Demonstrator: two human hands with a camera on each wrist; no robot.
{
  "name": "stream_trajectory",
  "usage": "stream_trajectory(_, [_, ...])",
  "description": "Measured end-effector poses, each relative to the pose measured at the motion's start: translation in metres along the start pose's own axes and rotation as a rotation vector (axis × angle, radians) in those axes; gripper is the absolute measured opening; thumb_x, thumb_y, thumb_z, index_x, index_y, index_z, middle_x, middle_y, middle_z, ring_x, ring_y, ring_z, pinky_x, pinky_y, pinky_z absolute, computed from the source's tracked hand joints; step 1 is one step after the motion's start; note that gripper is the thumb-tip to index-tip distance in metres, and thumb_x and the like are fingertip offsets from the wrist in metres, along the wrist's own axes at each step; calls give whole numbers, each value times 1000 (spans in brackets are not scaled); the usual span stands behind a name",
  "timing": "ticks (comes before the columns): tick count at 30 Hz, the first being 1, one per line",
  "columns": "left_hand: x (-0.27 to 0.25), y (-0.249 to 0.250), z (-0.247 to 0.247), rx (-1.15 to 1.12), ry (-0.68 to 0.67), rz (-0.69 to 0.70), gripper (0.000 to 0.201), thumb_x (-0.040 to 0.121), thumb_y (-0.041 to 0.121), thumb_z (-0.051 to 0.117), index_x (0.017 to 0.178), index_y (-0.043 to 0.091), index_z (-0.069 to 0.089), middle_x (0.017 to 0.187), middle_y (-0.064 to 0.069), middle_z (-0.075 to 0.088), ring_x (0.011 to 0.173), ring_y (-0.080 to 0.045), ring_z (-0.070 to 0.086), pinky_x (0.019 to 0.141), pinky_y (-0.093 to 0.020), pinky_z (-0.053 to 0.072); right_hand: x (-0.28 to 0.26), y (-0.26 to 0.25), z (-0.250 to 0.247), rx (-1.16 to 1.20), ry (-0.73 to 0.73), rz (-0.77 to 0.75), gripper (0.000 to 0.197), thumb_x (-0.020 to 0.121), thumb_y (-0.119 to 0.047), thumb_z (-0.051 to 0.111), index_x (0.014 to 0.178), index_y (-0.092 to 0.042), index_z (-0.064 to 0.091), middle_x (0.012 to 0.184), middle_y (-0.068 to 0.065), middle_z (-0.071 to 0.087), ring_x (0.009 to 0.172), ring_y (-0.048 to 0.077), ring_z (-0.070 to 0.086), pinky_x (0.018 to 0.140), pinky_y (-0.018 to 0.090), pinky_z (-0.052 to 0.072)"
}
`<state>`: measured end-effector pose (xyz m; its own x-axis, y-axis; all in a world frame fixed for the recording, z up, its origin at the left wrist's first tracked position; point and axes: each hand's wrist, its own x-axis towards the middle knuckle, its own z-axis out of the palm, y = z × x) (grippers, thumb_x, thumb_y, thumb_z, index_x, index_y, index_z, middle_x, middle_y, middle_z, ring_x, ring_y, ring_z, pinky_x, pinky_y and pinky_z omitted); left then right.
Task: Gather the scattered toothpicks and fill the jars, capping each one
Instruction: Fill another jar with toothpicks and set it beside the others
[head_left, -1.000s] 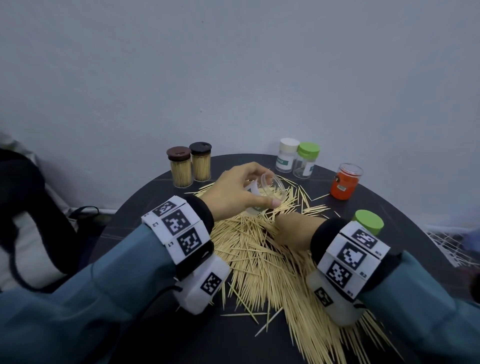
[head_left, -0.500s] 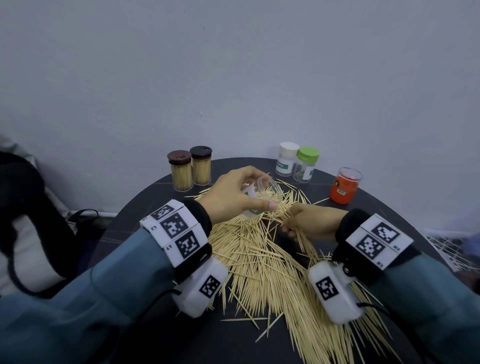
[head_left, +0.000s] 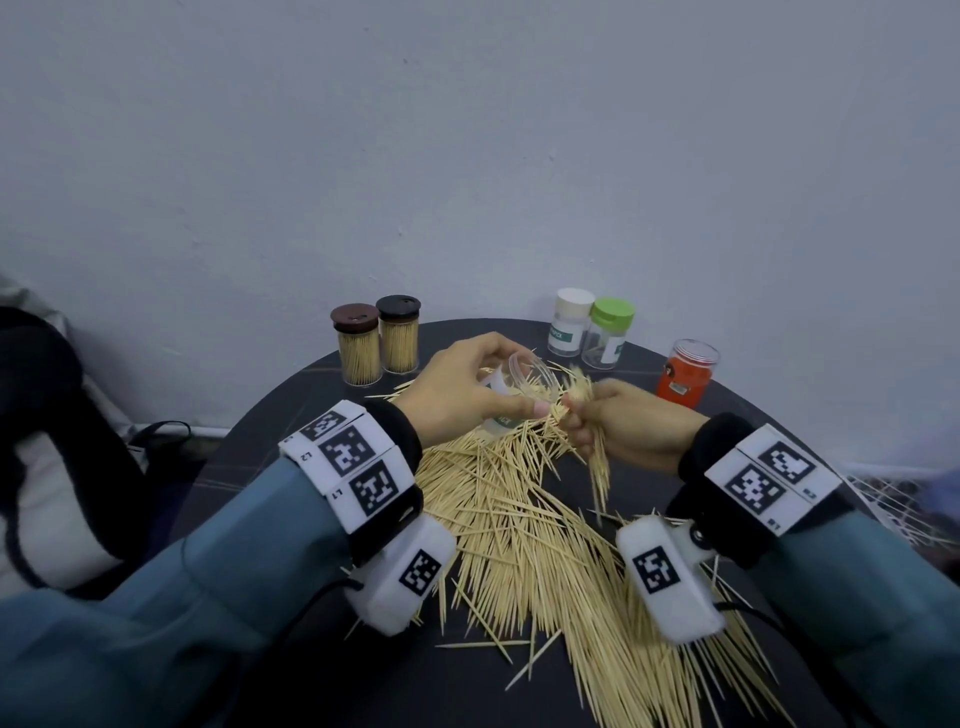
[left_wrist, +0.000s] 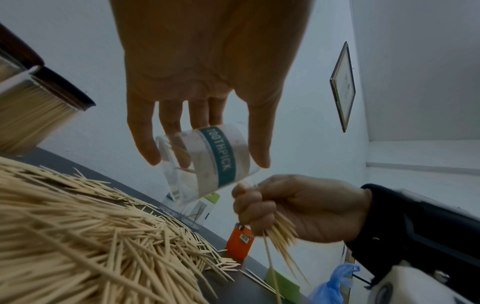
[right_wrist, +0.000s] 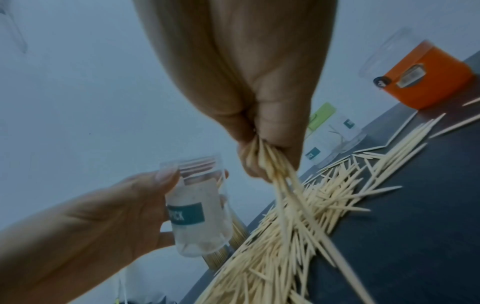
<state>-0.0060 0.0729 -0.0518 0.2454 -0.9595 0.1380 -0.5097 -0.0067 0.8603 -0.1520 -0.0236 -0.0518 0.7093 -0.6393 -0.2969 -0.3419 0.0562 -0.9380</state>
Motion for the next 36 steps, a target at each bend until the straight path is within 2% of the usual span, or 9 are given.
stream_trajectory(5, [1,-2,2,19,-17,-39,49,69,37,79,112,28,57,119,1,61,106,-15,59,95,-38,49,5,-12,-5,344,239,-321,25,101,-5,22,85,-14,38,66,-1,35,50,6,35,47,16,35])
stream_trajectory(9, [-1,-1,4,49,-63,-56,55,70,34,78,119,23,55,119,1,60,102,-13,60,86,-27,52,-3,-27,-5,480,330,-520,24,102,-8,22,86,-15,39,65,-3,35,46,3,37,49,15,35])
stream_trajectory(13, [-4,1,6,115,-94,-42,56,71,33,79,120,23,55,120,5,57,102,-10,55,74,-14,44,-13,-37,0,521,349,-612,25,102,-9,22,86,-16,38,65,-3,35,45,2,36,48,15,35])
stream_trajectory(16, [-5,2,10,118,-125,-30,56,72,32,78,123,21,55,120,6,55,103,-7,51,73,-11,40,-12,-34,7,541,314,-618,25,102,-8,21,85,-15,37,65,-2,35,44,2,36,48,15,35])
stream_trajectory(19, [-6,5,13,55,-163,-15,54,74,31,76,122,20,56,120,7,55,108,-5,50,82,-17,42,-7,-24,16,495,287,-600,25,102,-8,21,87,-16,39,67,-2,37,50,5,39,55,18,37])
stream_trajectory(22, [-6,8,14,-21,-149,-18,48,77,31,73,120,18,56,114,7,58,112,-7,53,96,-27,42,-5,-17,22,434,268,-603,22,102,-11,24,90,-17,41,70,0,45,57,8,51,57,18,48])
stream_trajectory(27, [-5,10,13,-234,-92,-53,40,80,29,70,116,15,58,110,0,67,102,-11,61,76,-22,50,-3,-9,28,447,172,-643,17,102,-12,24,97,-12,41,83,5,62,80,12,66,75,29,57])
stream_trajectory(32, [-5,9,12,-265,-80,-43,52,77,35,74,123,17,56,116,0,67,114,-16,58,99,-39,46,-2,-5,31,376,150,-640,16,102,-15,27,100,-8,42,91,5,65,84,9,67,77,25,55])
stream_trajectory(36, [-5,10,11,-267,-70,-43,44,79,29,71,119,16,58,113,0,68,110,-14,60,100,-42,46,-2,-4,30,369,173,-641,20,101,-17,30,93,-9,46,92,5,67,90,14,66,86,31,54])
